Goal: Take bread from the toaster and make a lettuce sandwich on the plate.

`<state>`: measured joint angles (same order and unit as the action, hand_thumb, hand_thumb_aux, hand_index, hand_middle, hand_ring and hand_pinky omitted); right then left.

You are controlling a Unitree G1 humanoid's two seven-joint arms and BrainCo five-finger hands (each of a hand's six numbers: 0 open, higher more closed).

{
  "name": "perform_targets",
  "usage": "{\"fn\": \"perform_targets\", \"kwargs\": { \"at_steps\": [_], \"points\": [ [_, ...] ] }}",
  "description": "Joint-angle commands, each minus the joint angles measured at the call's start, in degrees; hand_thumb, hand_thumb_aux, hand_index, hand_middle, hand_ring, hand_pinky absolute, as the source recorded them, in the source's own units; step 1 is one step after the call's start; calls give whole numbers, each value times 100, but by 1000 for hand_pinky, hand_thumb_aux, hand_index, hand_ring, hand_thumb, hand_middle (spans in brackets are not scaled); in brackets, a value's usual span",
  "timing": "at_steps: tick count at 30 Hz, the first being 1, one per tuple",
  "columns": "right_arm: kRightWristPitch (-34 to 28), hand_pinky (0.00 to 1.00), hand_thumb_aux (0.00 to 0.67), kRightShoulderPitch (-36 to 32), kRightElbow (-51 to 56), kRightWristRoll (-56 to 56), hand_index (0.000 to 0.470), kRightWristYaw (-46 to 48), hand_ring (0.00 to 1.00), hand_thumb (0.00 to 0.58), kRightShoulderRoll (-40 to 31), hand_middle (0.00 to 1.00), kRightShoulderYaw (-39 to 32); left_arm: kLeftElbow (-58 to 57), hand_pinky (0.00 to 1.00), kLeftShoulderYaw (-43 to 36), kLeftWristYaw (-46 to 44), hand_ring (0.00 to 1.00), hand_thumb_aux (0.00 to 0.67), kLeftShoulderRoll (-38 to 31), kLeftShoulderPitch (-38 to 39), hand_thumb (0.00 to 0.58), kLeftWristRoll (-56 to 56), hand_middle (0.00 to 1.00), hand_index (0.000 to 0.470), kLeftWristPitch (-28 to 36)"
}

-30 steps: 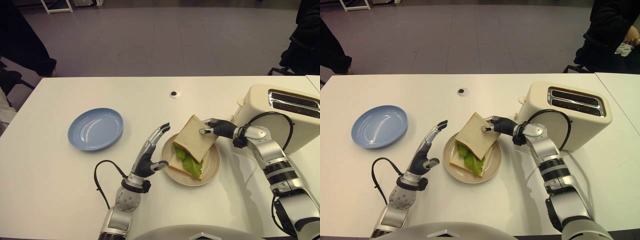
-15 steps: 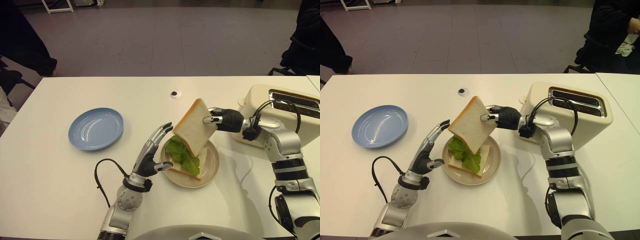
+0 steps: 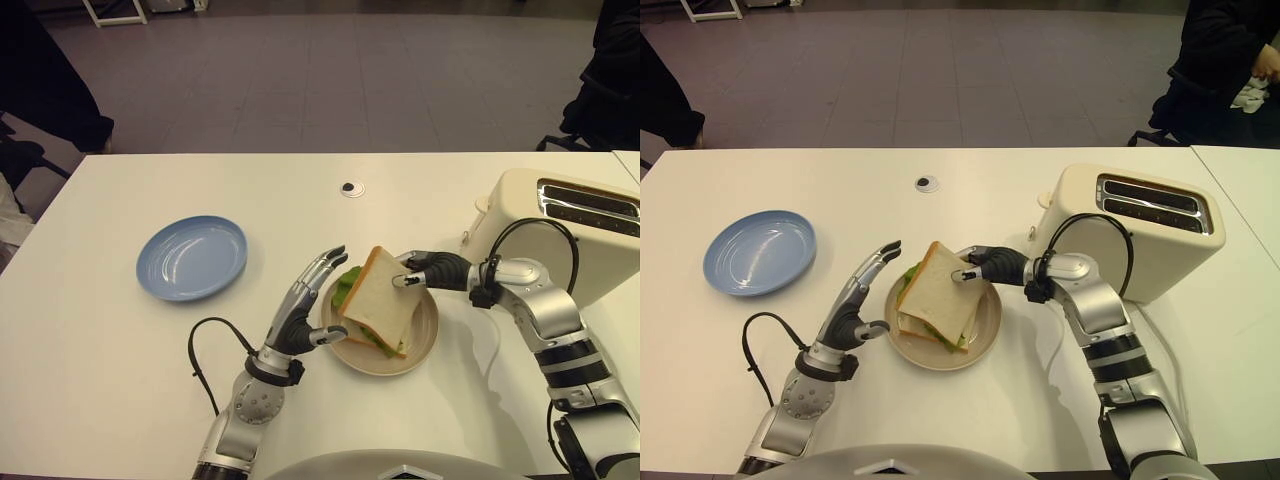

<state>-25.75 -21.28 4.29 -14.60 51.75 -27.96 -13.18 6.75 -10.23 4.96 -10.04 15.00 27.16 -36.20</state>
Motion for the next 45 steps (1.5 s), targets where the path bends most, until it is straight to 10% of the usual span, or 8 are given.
{"fn": "perform_targets", "kwargs": {
  "at_steps": [1,18,19,20,21,45],
  "points": [
    [309,0,670,-135,461,328,470,-47,0,580,7,0,-98,290,0,-45,68,0,0,-133,108,0,588,0,0,67],
    [910,0,670,-28,880,652,470,-34,0,580,303,0,-365,168,0,-1402,29,0,0,-1100,-331,0,4693,0,0,1498],
    [942,0,554,-31,896,678,389,-97,0,563,341,0,-346,80,0,-1515,19,0,0,-1197,-343,0,4833,0,0,1581],
    [985,0,386,-37,926,708,271,-181,0,476,390,0,-321,-1,0,-1600,16,0,0,-1291,-349,0,4930,0,0,1650],
    [1059,0,0,-55,980,750,0,-302,0,0,454,0,-283,-76,0,-1676,7,0,0,-1392,-339,0,5011,0,0,1707],
    [2199,0,0,-2,123,-33,0,-872,0,0,1369,0,871,-248,0,-2600,453,0,0,-2310,-644,0,5213,0,0,2271]
  ]
}}
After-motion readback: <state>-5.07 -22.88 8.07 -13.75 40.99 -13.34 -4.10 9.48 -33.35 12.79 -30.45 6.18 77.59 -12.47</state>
